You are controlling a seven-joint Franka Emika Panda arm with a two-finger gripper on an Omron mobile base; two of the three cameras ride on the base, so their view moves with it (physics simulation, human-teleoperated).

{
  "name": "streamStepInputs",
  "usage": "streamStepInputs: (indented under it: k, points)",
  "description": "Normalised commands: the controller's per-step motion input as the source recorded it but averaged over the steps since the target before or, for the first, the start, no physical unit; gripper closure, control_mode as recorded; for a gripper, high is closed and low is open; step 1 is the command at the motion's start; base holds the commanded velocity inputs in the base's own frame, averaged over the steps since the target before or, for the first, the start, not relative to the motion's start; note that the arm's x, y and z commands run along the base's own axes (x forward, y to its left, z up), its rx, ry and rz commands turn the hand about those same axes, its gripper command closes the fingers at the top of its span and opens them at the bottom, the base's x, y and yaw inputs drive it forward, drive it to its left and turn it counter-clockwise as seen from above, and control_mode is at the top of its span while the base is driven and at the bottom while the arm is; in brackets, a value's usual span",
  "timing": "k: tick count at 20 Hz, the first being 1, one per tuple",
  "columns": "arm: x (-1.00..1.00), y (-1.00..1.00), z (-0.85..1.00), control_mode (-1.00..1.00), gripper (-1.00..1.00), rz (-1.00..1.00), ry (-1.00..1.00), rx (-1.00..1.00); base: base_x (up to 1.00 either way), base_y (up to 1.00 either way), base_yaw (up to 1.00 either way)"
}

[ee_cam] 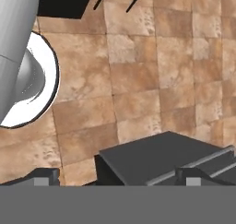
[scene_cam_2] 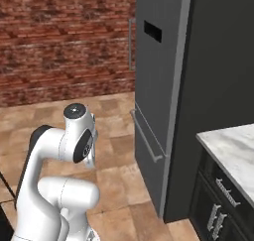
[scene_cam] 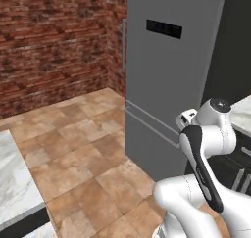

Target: Place one of the steaks on the plate and the other in the bowl. Then place the bowl in the fridge.

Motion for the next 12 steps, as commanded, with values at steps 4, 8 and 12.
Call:
streamStepInputs:
  k: [4,8,12]
  points:
    - [0.00,0.00,0.00,1.00,-1.00,0.00,0.00,0.00,0.50,0.35,0.40]
    - [0.00,0.00,0.00,1.00,-1.00,0.00,0.00,0.00,0.49,0.27,0.34]
    - [0.00,0.00,0.00,1.00,-1.00,0.00,0.00,0.00,0.56,0.19,0.27]
